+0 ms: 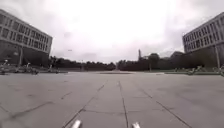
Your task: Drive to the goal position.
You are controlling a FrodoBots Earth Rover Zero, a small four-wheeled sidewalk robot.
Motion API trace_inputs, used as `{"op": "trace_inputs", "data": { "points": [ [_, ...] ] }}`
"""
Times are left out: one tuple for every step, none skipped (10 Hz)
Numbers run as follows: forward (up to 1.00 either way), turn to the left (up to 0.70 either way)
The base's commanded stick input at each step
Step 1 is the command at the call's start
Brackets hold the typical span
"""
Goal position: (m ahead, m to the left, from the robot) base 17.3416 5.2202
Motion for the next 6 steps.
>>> {"op": "trace_inputs", "data": {
  "points": [
    [0.7, 0.0],
    [0.7, 0.0],
    [0.7, 0.0],
    [0.7, 0.0],
    [0.7, 0.0],
    [0.7, 0.0]
  ]
}}
